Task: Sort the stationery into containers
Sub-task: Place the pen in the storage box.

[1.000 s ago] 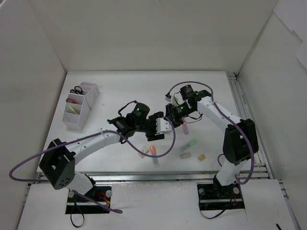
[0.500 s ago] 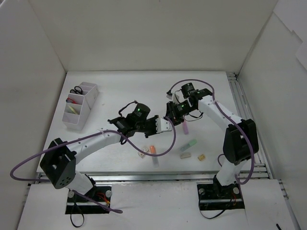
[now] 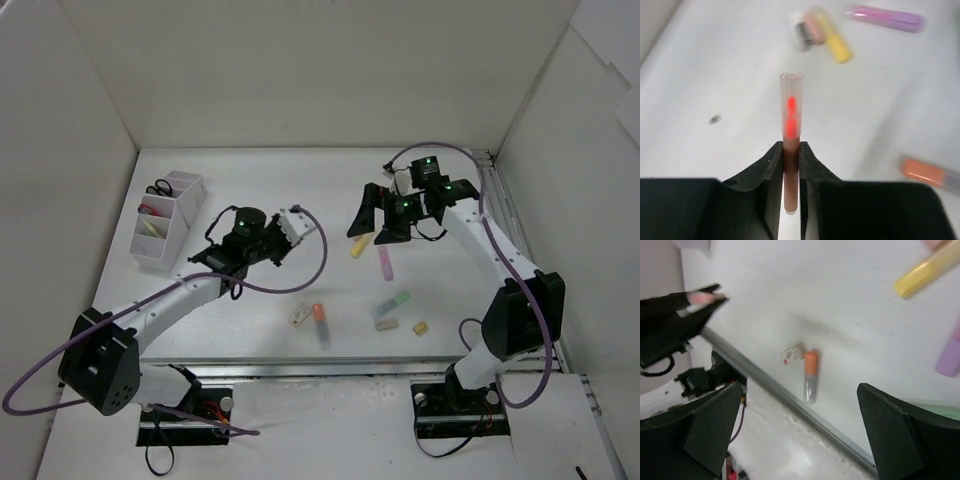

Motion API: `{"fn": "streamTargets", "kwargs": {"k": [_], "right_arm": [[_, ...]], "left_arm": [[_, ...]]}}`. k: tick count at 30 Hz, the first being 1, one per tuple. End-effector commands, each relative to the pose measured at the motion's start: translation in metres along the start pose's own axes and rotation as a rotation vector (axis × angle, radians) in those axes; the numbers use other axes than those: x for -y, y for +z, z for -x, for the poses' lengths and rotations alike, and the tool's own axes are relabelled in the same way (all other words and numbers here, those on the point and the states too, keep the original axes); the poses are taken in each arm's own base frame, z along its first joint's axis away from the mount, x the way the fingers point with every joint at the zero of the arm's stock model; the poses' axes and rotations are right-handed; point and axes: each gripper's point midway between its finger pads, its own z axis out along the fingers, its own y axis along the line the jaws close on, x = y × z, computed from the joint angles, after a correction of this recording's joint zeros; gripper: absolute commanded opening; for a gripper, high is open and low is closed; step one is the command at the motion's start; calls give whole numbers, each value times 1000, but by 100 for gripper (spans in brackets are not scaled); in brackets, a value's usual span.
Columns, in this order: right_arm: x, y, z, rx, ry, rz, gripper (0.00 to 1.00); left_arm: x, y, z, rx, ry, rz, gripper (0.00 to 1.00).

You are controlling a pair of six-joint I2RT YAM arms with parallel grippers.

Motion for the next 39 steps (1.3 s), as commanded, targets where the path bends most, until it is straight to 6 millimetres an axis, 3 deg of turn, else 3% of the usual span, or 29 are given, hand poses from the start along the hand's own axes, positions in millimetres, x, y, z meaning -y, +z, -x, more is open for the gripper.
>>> {"fn": "streamTargets", "kwargs": {"k": [1, 2, 4, 5, 10, 14, 15, 27, 31, 34, 39], "right_arm": [[19, -37, 34, 242, -16, -168, 98], [29, -42, 42, 296, -10, -226, 98], [44, -48, 40, 349, 41, -272, 98], [52, -50, 45, 393, 49, -304, 98], [89, -60, 44, 469, 123, -415, 98], [93, -61, 50, 493, 115, -406, 98], [94, -61, 52, 497, 108, -408, 98], [112, -52, 53, 492, 93, -444, 98], [113, -54, 49, 493, 84, -452, 98], [116, -56, 47, 498, 85, -462, 98], [114, -60, 47, 514, 86, -462, 98]], "left_arm": [[-87, -43, 22, 142, -186, 392, 0], [-114, -58, 10, 150, -232, 480, 0], [-136, -76, -11, 156, -342, 571, 0], [-158, -93, -26, 154, -386, 646, 0], [-215, -143, -77, 145, -584, 901, 0], [-251, -178, -102, 177, -648, 1042, 0], [-262, -190, -119, 168, -676, 1106, 0], [-294, -213, -170, 201, -757, 1237, 0], [-298, -216, -171, 230, -763, 1253, 0], [-303, -227, -182, 212, -770, 1309, 0], [-300, -221, -203, 113, -850, 1291, 1]]}}
